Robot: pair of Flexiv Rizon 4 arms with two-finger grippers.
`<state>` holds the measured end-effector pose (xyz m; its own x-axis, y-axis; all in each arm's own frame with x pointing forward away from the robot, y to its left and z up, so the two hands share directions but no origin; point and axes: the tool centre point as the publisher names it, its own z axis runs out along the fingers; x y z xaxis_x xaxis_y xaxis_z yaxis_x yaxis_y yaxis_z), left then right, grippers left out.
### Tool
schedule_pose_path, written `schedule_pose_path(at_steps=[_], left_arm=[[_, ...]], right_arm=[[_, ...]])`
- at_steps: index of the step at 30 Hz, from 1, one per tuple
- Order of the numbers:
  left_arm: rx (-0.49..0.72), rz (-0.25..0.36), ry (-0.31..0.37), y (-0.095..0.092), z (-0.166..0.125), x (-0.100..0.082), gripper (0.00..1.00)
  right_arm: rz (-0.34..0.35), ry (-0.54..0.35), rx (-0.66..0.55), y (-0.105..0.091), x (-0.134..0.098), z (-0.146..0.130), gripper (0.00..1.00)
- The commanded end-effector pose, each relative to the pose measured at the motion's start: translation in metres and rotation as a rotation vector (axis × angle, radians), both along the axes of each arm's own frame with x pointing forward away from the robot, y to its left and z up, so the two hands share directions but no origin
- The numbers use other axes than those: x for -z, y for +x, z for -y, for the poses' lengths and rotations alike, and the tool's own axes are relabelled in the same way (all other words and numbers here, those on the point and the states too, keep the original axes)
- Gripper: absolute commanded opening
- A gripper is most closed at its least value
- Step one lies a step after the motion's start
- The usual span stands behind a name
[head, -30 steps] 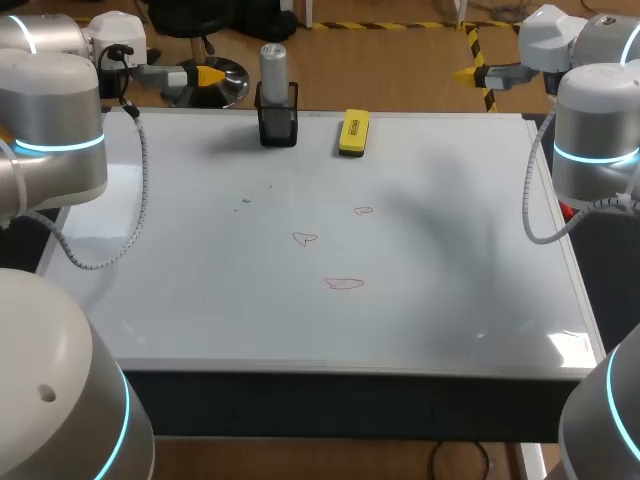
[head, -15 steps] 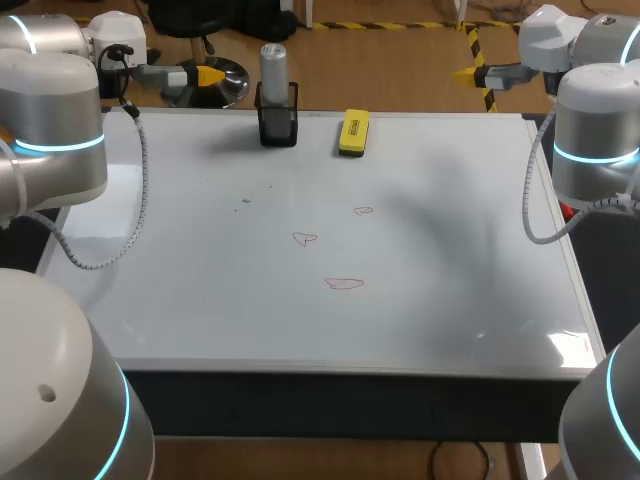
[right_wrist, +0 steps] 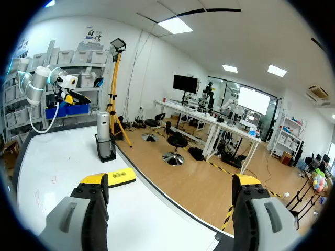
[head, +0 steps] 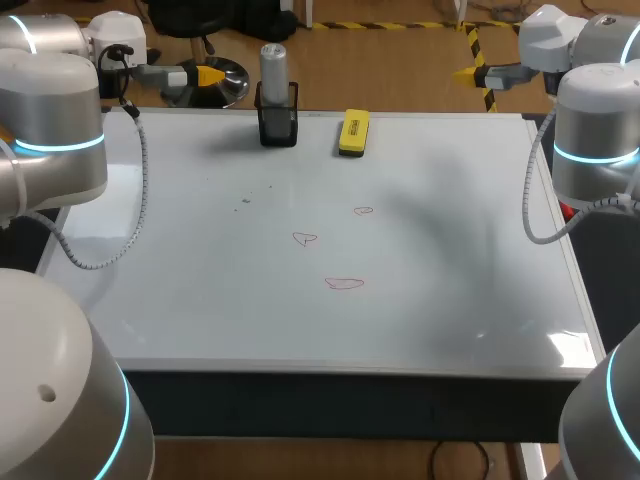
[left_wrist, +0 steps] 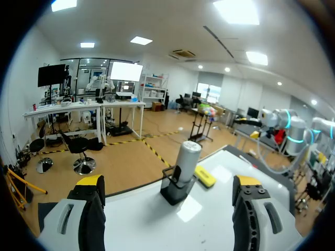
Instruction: Pick up the inspection probe, press it on each red-marked spot on the whiteboard one by one, put down the probe, pick up the eraser, and wipe off all the red marks.
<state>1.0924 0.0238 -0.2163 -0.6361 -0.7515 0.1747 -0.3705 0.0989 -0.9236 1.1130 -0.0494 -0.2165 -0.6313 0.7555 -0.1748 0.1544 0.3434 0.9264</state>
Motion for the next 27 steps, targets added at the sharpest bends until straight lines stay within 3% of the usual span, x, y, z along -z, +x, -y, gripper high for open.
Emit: schedule_pose_path(at_steps=[1,15,27], left_arm=[[-0.001,0.0,-0.001,-0.001,0.0,0.0,1.0],[-0.001,0.0,-0.001,-0.001,0.0,0.0,1.0],[0.415,0.061,-0.111,0.01,0.039,0.011,1.0]], right_arm=[[-0.001,-0.001,-0.001,0.0,0.0,0.0,1.0],[-0.001,-0.001,-0.001,0.0,0.0,0.0,1.0],[-0.001,-0.001,-0.001,0.0,0.0,0.0,1.0]])
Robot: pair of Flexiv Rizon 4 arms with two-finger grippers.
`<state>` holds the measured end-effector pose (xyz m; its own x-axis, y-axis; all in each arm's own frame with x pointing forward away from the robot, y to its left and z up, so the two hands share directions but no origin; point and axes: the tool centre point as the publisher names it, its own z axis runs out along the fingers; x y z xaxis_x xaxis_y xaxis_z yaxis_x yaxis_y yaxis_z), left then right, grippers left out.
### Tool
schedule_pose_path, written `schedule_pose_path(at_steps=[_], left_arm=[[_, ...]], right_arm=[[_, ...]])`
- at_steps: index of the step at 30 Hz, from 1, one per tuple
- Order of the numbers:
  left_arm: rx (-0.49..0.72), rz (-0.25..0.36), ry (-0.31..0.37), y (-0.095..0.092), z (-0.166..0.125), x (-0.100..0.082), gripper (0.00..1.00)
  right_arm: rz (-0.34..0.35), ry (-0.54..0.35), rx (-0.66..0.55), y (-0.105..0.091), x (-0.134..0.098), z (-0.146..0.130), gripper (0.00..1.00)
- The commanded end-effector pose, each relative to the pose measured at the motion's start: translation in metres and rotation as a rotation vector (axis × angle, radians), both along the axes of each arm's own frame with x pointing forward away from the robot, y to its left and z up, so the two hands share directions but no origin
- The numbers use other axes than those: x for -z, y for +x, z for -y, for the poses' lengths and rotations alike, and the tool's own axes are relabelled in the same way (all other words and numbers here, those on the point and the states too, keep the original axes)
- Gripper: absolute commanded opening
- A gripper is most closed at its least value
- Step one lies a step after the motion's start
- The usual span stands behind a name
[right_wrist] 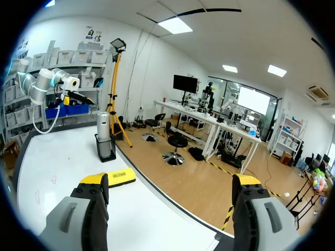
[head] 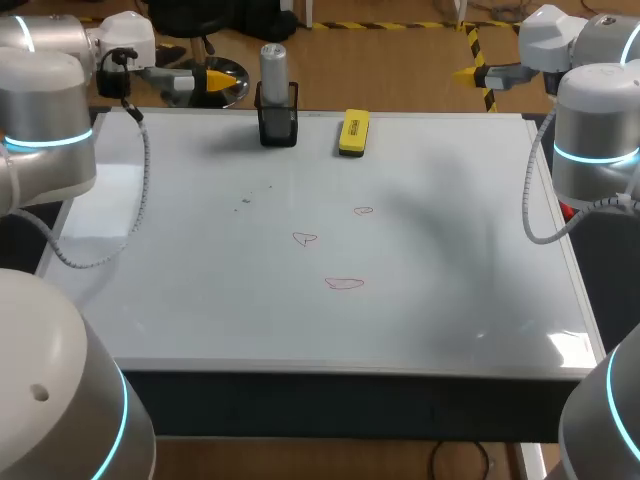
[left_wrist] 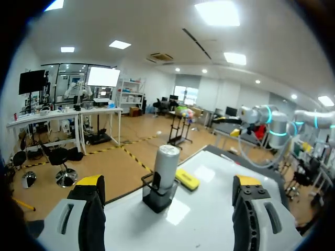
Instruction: Pick up the inspection probe, press it on each red-marked spot on the whiteboard one by one, put down the probe, pick up the eraser, and wipe off all the red marks.
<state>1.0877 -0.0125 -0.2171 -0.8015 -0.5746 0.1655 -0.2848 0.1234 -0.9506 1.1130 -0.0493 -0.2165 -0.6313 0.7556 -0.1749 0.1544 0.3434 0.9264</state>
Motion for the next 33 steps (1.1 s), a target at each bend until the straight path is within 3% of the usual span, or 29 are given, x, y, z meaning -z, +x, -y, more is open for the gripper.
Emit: schedule_pose_path(at_steps=[1,19,33], left_arm=[[0.211,-0.002,-0.048,0.015,0.007,0.01,1.0],[0.524,0.01,-0.16,0.032,0.07,0.029,1.0],[0.59,0.053,-0.238,0.043,0.085,0.046,1.0]], right_arm=[[-0.001,-0.001,-0.001,0.0,0.0,0.0,1.0],[-0.001,-0.001,-0.001,0.0,0.0,0.0,1.0],[-0.001,-0.001,-0.001,0.0,0.0,0.0,1.0]])
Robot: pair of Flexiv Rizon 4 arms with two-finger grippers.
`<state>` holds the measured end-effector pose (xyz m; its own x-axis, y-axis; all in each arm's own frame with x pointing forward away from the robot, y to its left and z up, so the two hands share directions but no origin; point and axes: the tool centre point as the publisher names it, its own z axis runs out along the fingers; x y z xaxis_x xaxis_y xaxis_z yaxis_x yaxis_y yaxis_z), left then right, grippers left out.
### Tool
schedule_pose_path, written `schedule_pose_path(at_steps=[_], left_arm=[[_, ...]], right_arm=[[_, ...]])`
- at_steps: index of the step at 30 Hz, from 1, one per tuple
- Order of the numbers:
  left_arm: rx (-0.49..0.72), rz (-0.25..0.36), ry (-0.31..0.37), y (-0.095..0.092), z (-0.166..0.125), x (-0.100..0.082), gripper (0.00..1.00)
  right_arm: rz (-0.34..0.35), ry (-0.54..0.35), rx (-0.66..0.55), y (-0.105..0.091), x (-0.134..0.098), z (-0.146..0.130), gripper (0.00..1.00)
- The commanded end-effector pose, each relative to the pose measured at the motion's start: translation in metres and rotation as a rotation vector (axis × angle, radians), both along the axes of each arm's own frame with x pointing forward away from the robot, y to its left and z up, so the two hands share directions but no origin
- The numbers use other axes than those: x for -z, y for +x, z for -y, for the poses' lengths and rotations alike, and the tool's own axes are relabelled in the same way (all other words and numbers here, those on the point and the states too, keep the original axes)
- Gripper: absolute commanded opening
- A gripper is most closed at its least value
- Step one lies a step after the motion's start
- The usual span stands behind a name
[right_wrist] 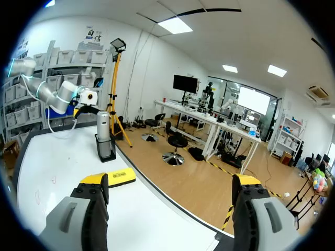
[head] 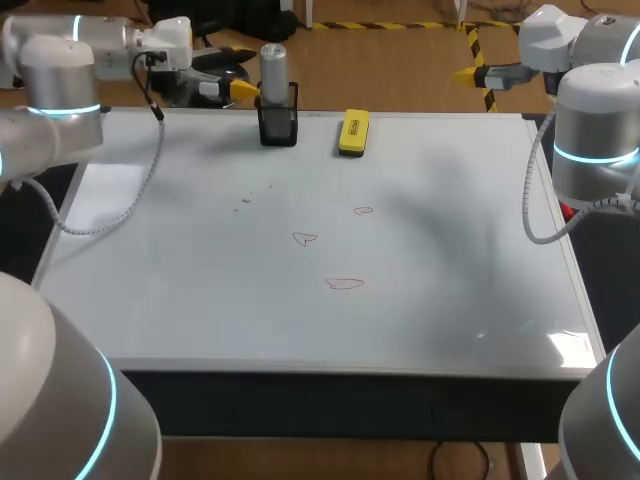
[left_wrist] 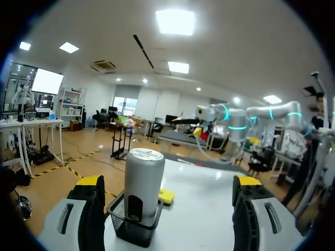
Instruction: Pick up the inspection probe, press it on each red-marked spot on the whiteboard one by one, put down the probe, pick up the eraser, and wipe off all the red marks.
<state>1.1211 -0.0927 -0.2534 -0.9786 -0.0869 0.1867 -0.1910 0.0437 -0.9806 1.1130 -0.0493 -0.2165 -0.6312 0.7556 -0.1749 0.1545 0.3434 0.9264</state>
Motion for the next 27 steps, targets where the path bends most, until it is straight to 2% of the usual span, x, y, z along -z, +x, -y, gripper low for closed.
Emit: schedule_pose_path(at_steps=[1,11,27], left_arm=[[0.108,0.006,-0.045,0.011,0.007,0.011,1.0],[0.183,0.041,-0.078,0.021,0.037,0.019,1.0],[0.189,0.03,-0.09,0.028,0.059,0.027,1.0]], right_arm=[[-0.001,-0.001,-0.001,0.0,0.0,0.0,1.0],[-0.001,-0.001,-0.001,0.0,0.0,0.0,1.0],[-0.001,-0.001,-0.001,0.0,0.0,0.0,1.0]])
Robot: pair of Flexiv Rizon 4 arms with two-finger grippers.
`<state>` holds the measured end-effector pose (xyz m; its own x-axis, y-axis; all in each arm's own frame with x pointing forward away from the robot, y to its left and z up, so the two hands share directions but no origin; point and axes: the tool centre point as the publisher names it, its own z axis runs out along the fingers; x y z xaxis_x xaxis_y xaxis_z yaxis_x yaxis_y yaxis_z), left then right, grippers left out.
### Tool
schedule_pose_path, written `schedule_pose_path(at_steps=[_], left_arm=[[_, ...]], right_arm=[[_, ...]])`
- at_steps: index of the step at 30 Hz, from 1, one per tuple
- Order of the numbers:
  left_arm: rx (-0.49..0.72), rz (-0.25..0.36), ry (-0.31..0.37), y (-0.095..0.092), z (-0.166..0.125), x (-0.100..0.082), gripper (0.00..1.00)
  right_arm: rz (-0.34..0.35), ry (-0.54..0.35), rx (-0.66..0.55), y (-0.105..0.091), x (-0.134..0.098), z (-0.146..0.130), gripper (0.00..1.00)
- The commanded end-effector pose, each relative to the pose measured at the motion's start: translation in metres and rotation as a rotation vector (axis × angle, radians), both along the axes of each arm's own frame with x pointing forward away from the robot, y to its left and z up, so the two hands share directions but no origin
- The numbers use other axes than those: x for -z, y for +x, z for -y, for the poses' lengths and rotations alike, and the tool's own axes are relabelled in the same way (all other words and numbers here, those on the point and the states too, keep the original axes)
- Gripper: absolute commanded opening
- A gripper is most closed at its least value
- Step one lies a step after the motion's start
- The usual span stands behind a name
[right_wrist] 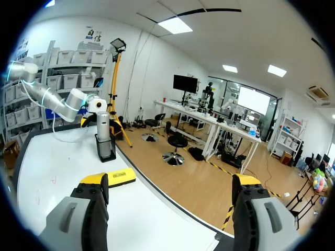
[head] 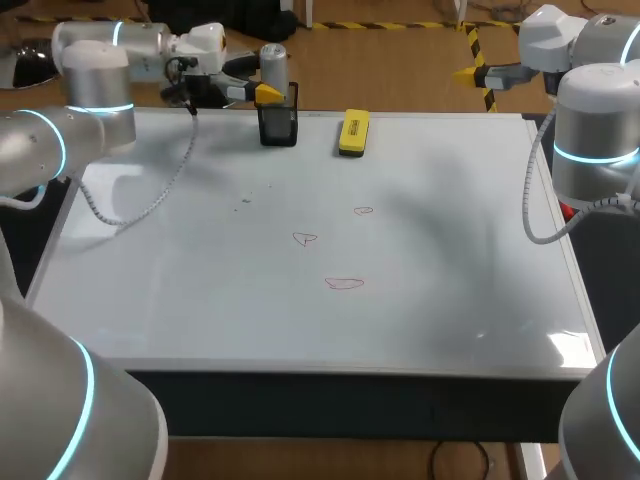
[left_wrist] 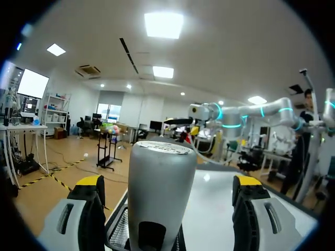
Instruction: Pick up the inspection probe, press it on each red-marked spot on the whiteboard one by one, put down the probe, pick up the eraser, and wipe off all the red marks.
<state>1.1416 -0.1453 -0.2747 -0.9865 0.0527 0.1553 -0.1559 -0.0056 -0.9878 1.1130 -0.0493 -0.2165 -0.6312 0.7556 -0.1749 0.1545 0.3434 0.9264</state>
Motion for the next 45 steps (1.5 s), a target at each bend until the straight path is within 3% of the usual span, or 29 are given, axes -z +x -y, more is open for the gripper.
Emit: schedule_pose_path(at_steps=[1,7,15,16,18,23,27,45], left_arm=[[0.059,-0.002,-0.02,0.008,0.007,0.005,1.0],[0.053,0.003,-0.028,0.008,0.01,0.005,1.0],[0.039,0.006,-0.025,0.006,0.01,0.005,0.84],[0.039,0.006,-0.025,0.006,0.011,0.006,0.78],[0.038,0.007,-0.024,0.005,0.011,0.006,0.5],[0.044,0.007,-0.026,0.003,0.011,0.007,0.31],[0.045,0.011,-0.018,0.002,0.011,0.007,0.0],[0.012,0.052,-0.065,0.004,0.004,-0.014,0.0]], right_arm=[[-0.001,-0.001,-0.001,0.0,0.0,0.0,1.0],[-0.001,-0.001,-0.001,0.0,0.0,0.0,1.0],[-0.001,-0.001,-0.001,0.0,0.0,0.0,1.0],[-0.001,-0.001,-0.001,0.0,0.0,0.0,1.0],[-0.001,-0.001,-0.001,0.0,0.0,0.0,1.0],[-0.001,-0.001,-0.001,0.0,0.0,0.0,1.0],[-0.001,-0.001,-0.001,0.0,0.0,0.0,1.0],[-0.001,-0.001,-0.001,0.0,0.0,0.0,1.0]])
